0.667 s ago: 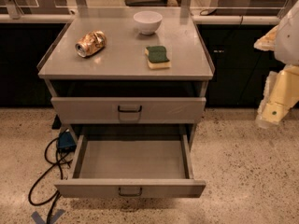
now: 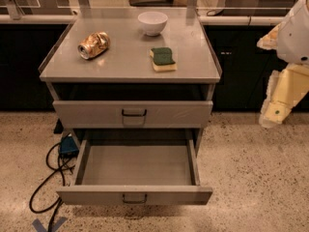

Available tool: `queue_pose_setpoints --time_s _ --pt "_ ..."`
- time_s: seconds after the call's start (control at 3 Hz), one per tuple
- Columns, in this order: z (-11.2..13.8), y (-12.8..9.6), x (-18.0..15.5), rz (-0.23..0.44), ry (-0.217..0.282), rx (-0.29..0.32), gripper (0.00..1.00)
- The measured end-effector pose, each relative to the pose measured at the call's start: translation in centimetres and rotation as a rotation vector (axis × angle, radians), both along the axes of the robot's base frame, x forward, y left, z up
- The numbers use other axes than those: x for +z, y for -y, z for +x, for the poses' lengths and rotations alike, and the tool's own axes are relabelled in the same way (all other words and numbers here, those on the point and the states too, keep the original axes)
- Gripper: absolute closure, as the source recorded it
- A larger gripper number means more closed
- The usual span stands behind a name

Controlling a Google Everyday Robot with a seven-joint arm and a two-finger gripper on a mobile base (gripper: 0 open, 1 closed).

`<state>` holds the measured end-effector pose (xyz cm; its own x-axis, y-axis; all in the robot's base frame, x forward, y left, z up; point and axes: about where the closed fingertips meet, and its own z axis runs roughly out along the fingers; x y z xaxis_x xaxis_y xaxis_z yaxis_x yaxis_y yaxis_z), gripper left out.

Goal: Place sponge into middle drawer

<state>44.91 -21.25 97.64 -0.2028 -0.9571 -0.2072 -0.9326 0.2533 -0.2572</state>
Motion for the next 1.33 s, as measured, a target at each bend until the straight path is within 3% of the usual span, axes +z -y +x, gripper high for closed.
queue_pose_setpoints --time_s 0.33,0.67,1.33 --pt "4.5 -2.5 -1.0 0.009 0.009 0.085 0.0" --pt "10.9 -6.5 -2.9 0.058 0.008 0.169 0.0" --pt "21.5 -12.0 -6.3 0.228 -0.025 0.19 0.0"
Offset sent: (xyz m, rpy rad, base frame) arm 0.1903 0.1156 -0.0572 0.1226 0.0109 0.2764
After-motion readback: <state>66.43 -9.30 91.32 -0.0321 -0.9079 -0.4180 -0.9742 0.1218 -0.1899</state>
